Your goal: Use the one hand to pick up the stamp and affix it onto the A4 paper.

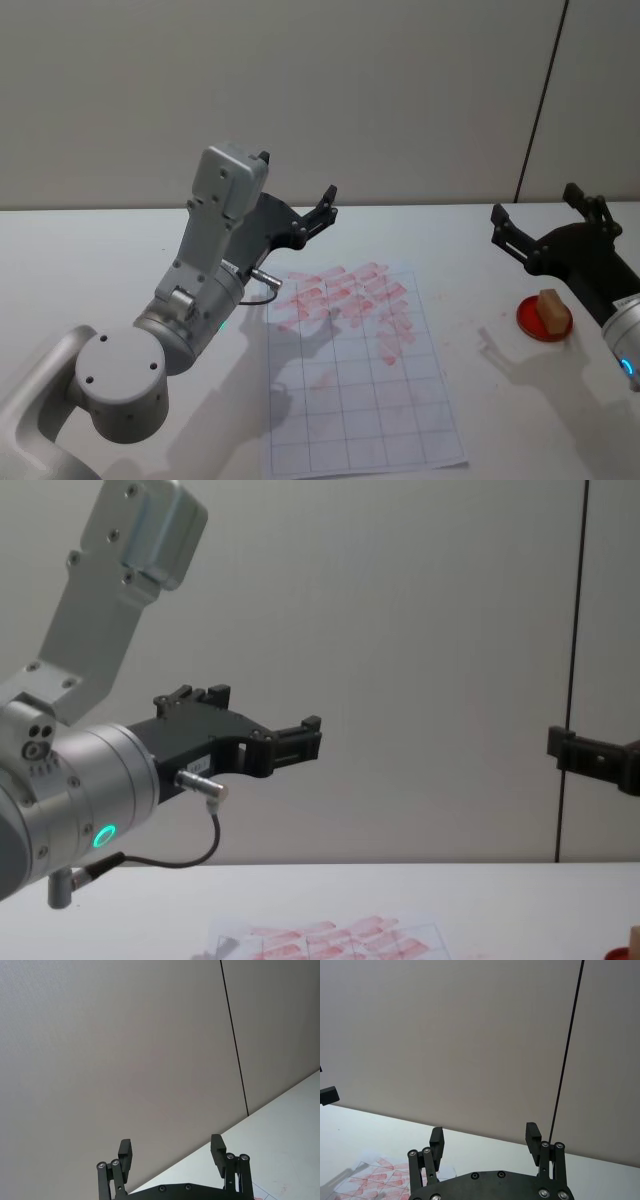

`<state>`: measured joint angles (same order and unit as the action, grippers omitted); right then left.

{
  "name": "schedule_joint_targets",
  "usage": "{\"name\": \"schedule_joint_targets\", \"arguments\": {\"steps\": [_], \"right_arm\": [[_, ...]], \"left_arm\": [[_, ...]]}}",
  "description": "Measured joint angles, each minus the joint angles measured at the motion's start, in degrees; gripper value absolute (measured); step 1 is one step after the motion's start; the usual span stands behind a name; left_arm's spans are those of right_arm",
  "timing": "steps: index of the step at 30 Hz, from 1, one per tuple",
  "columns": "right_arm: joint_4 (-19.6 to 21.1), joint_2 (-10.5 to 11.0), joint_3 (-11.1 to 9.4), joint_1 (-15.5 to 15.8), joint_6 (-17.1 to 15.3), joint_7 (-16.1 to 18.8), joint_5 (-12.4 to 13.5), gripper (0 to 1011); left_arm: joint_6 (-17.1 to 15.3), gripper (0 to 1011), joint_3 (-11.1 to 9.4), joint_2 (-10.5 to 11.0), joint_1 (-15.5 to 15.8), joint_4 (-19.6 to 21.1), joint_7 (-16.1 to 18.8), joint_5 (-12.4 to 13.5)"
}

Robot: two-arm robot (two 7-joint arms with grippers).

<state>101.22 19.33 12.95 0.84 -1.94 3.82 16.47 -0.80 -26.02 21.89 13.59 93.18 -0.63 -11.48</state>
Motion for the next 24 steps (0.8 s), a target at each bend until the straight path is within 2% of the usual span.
{"name": "schedule_joint_targets", "arguments": {"steps": [24], "right_arm": [[0.00, 0.00, -0.01, 0.00, -0.01, 0.01, 0.00, 1001]], "left_arm": [[0.00, 1001, 0.00, 0.00, 0.00, 0.00, 0.00, 0.00]]}}
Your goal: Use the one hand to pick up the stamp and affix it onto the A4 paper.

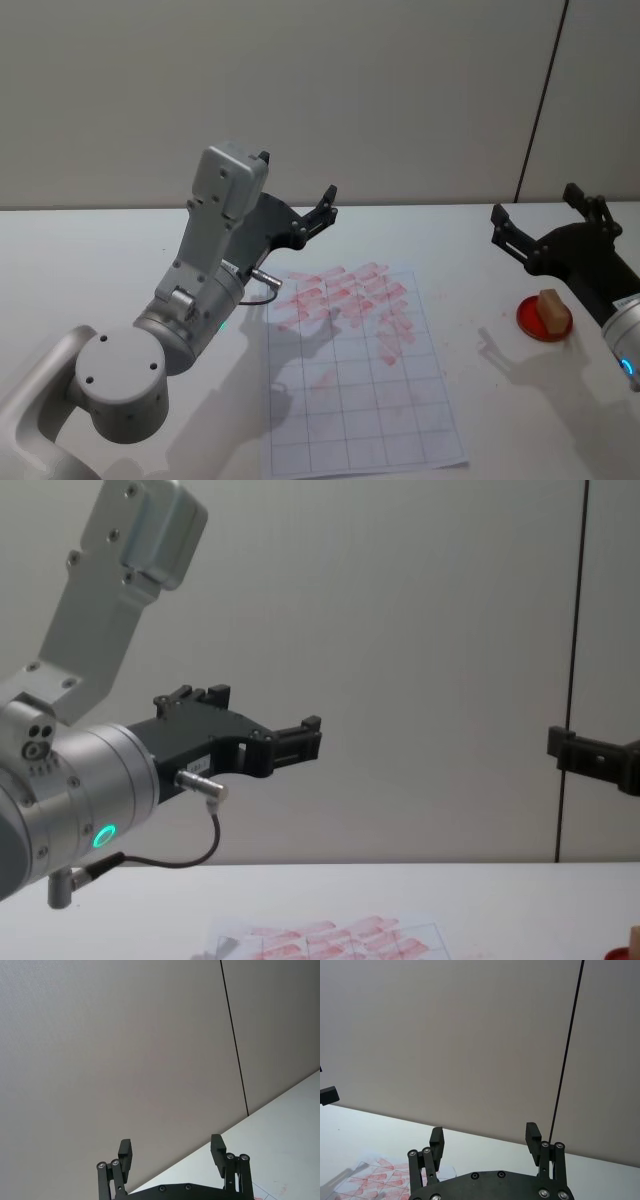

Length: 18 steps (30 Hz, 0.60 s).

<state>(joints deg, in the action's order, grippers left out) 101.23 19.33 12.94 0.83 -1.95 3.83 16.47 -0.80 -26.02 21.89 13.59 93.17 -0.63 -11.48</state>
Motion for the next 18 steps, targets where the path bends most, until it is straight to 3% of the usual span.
{"name": "schedule_joint_targets", "arguments": {"steps": [11, 18], "right_arm": [[0.11, -0.08, 0.00, 0.06, -0.18, -0.09, -0.01, 1001], [1.26, -0.42, 0.03, 0.61, -2.83, -2.33, 0.49, 1001]], "left_arm": [[0.00, 1002, 0.00, 0.00, 0.00, 0.00, 0.00, 0.00], [0.00, 1001, 0.00, 0.00, 0.00, 0.00, 0.00, 0.00]]}}
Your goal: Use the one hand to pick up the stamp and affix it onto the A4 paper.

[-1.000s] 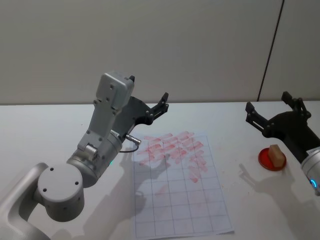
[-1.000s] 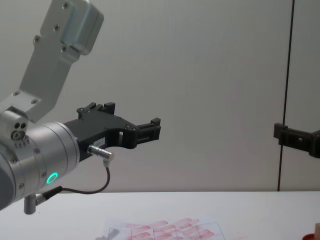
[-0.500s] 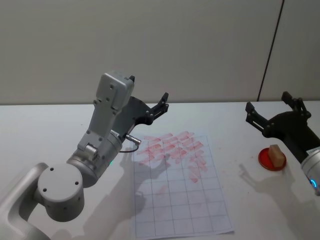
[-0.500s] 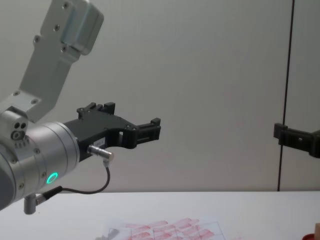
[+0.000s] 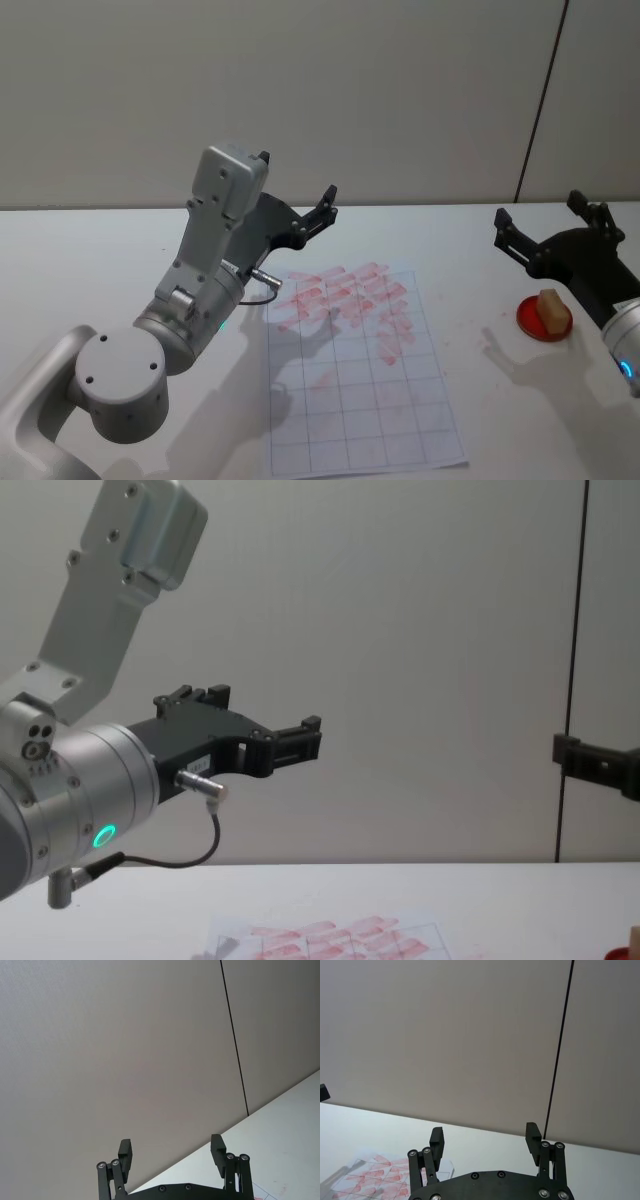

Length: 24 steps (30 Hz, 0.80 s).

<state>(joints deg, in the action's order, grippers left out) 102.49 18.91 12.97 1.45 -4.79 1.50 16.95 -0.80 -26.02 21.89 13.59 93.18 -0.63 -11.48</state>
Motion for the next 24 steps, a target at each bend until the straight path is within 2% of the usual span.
{"name": "schedule_joint_targets", "arguments": {"steps": [13, 24], "right_arm": [[1.84, 0.49, -1.39, 1.54, -8.26, -5.75, 2.71, 1001], [-0.21, 0.82, -2.50, 1.18, -12.95, -6.92, 4.20, 1001]], "left_arm": [[0.00, 1001, 0.00, 0.00, 0.00, 0.00, 0.00, 0.00], [0.00, 1001, 0.00, 0.00, 0.00, 0.00, 0.00, 0.00]]}}
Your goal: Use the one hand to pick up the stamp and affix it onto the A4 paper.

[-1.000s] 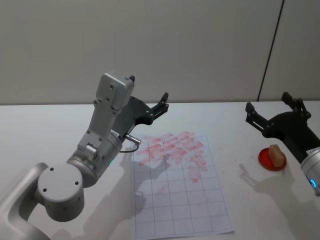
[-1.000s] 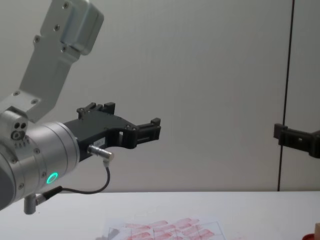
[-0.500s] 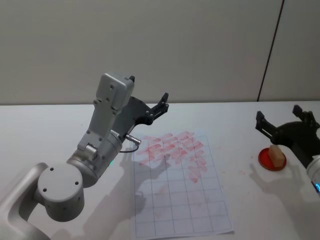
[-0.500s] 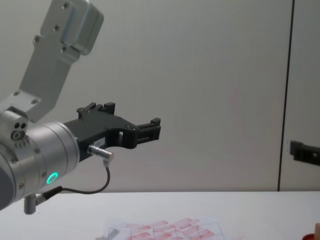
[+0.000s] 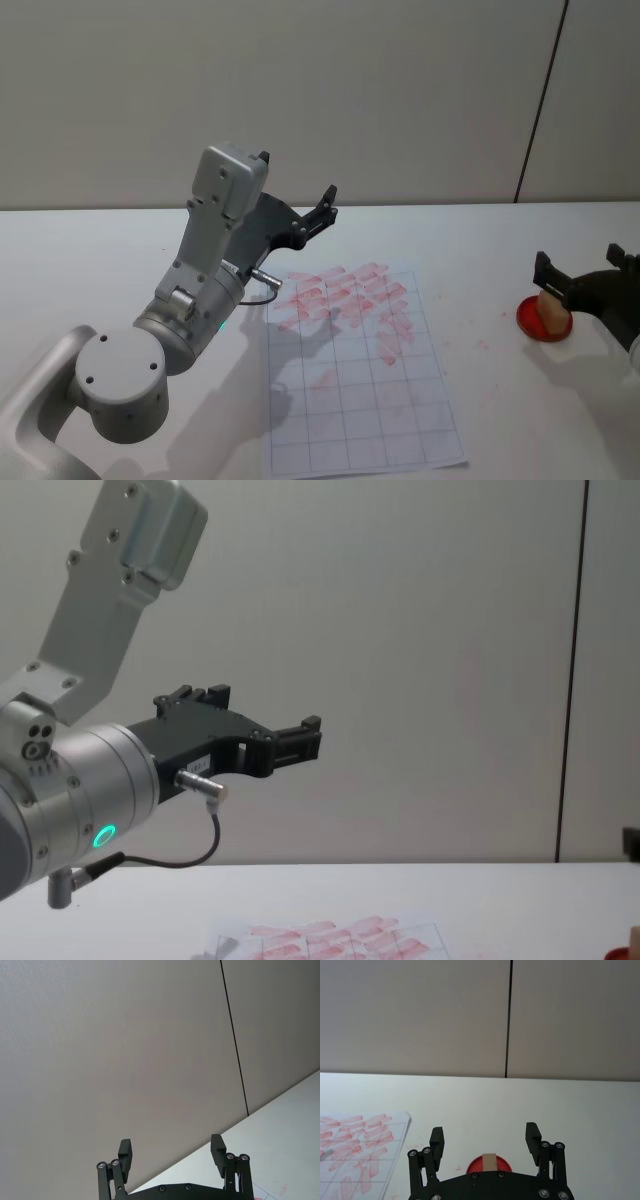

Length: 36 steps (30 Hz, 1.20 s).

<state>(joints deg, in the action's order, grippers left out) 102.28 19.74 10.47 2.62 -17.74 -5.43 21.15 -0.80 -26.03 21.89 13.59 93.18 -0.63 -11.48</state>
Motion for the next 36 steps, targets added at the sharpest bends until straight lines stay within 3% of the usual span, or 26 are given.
{"name": "schedule_joint_targets", "arguments": {"steps": [14, 28, 36], "right_arm": [[-5.17, -1.09, 0.12, -1.81, -3.12, 0.88, -0.85, 1001], [-7.89, -2.14, 0.68, -2.46, -4.86, 0.74, -2.48, 999], [-9.24, -2.80, 1.02, -2.86, -5.29, 0.74, -3.73, 794]], "left_arm": [[0.00, 1001, 0.00, 0.00, 0.00, 0.00, 0.00, 0.00], [0.00, 1001, 0.00, 0.00, 0.00, 0.00, 0.00, 0.00], [0.00, 1001, 0.00, 0.00, 0.00, 0.00, 0.00, 0.00]]}}
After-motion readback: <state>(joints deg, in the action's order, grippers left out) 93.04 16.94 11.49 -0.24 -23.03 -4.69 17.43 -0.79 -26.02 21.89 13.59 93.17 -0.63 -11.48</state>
